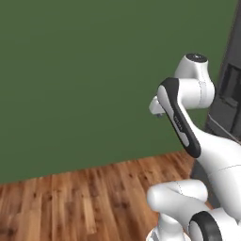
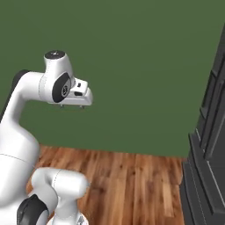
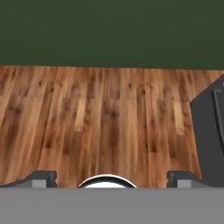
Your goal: Retrieve the fish from the fridge and place it on the saucepan with marinade on the stove.
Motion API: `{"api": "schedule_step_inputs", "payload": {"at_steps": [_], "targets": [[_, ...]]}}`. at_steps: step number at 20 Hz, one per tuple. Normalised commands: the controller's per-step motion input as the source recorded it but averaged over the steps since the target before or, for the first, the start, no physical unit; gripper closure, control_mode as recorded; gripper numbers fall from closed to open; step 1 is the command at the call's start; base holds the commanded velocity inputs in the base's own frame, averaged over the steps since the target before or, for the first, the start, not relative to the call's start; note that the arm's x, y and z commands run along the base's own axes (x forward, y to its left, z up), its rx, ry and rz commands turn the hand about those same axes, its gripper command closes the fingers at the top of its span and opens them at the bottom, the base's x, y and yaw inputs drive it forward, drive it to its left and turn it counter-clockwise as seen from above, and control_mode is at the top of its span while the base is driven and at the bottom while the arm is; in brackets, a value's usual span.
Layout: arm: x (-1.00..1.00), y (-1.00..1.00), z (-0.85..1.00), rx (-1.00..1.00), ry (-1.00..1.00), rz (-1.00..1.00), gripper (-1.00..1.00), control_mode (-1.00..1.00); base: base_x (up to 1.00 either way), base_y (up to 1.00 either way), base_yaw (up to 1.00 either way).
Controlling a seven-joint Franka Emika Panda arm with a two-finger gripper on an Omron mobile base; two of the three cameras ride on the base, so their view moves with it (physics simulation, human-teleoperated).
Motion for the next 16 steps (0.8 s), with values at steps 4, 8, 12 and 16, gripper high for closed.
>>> {"api": "schedule_step_inputs", "payload": {"at_steps": [4,8,12,16], "targets": [[0.0,0.0,0.0,0.0,0.0,0.0,-1.0,1.0,1.0,-0.01,-0.35],[0.0,0.0,0.0,0.0,0.0,0.0,-1.0,1.0,0.86,0.0,-0.56],[0.0,0.0,0.0,0.0,0.0,0.0,-1.0,1.0,0.37,-0.03,-0.71],[0.0,0.0,0.0,0.0,0.0,0.0,-1.0,1.0,0.03,-0.14,-0.83]]}}
